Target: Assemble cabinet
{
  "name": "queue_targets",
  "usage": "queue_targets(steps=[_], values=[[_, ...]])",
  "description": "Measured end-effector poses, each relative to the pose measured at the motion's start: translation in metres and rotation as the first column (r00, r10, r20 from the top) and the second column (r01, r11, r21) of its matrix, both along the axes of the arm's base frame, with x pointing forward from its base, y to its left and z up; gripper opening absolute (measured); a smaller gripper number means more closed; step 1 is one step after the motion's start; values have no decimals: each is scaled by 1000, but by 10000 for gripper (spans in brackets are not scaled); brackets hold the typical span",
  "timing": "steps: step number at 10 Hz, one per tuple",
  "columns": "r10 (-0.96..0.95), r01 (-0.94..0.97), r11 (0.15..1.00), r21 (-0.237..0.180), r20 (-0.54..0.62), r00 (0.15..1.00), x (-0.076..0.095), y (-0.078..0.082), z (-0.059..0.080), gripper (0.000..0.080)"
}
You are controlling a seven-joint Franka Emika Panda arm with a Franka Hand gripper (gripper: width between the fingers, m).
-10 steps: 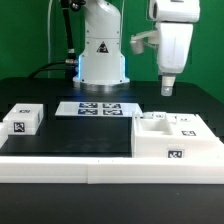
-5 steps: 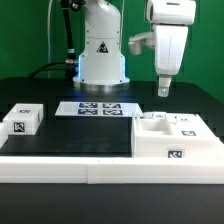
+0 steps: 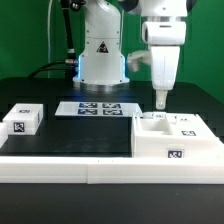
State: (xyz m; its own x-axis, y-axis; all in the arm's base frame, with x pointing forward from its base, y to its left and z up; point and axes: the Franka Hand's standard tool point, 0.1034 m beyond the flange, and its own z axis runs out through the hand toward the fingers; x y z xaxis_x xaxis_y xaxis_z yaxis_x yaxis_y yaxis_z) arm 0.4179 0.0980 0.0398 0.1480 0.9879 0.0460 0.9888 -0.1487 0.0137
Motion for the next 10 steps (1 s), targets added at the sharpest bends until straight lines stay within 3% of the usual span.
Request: queue_targets(steps=[4,6,8,9,10], values=[[-3,4,1000,18,-14,1000,-8,4,-21,797],[-4,5,1000,19,-22,1000,-10,4,-24,797],[-5,5,1000,19,-23,1000,-10,4,-25,534],[-5,5,1000,19,-24,1000,-10,4,-25,534],[-5,5,1000,19,-26,1000,-11,4,-26,345]])
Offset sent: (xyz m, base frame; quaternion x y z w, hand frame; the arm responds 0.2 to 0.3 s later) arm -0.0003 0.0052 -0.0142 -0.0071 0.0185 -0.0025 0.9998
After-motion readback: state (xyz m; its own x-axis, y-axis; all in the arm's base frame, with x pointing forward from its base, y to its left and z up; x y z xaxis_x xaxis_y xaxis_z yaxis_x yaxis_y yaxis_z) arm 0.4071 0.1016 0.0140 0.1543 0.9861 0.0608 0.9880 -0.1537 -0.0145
